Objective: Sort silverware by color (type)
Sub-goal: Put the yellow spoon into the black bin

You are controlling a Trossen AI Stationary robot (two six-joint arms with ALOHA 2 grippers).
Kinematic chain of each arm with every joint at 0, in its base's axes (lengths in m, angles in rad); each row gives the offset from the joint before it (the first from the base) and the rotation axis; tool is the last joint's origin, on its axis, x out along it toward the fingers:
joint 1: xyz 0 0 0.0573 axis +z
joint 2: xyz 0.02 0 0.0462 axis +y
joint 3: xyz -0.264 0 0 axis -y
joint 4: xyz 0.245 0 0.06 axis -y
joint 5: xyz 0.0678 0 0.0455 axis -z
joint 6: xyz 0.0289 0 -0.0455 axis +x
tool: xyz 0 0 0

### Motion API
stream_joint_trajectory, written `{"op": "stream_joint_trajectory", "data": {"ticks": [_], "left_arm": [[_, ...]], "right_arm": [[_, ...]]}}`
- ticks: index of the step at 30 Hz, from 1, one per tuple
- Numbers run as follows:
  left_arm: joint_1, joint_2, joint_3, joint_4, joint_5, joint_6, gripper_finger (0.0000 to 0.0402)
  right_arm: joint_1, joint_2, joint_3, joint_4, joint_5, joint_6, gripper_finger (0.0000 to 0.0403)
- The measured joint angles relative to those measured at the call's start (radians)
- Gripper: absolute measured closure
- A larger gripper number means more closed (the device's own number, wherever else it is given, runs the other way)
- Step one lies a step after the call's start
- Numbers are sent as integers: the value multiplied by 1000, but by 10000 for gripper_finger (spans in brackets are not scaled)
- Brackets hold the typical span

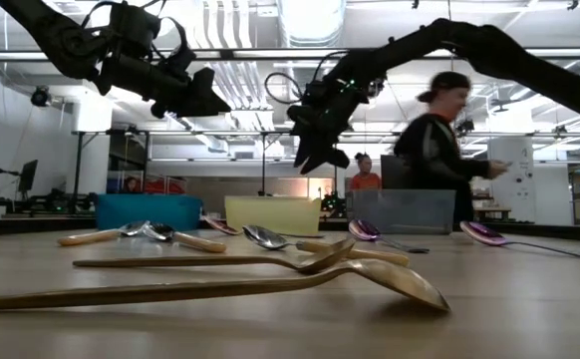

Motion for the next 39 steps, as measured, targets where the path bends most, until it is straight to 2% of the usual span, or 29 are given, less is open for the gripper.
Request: {"op": "stream_joint_trajectory", "data": {"ticks": [6, 13, 18, 23, 31, 39], "left_arm": [[-5, -5, 0, -125, 1, -77, 198], [-28, -9, 0, -330, 27, -148, 198], [-53, -21, 0, -409, 137, -227, 198], [-89, -50, 0, -496, 236, -316, 198], [-181, -65, 1, -720, 248, -474, 198], [-295, -95, 30, -1005, 323, -670, 198]], "right_arm": [[-19, -49, -2, -47, 3, -91, 279], [43, -121, -75, -2, 0, -186, 278], [98, -214, -239, 134, 0, -179, 280], [151, -373, -495, 380, 6, -138, 287], [234, -634, -850, 702, 226, -130, 302], [272, -831, -1096, 937, 237, -125, 303]]}}
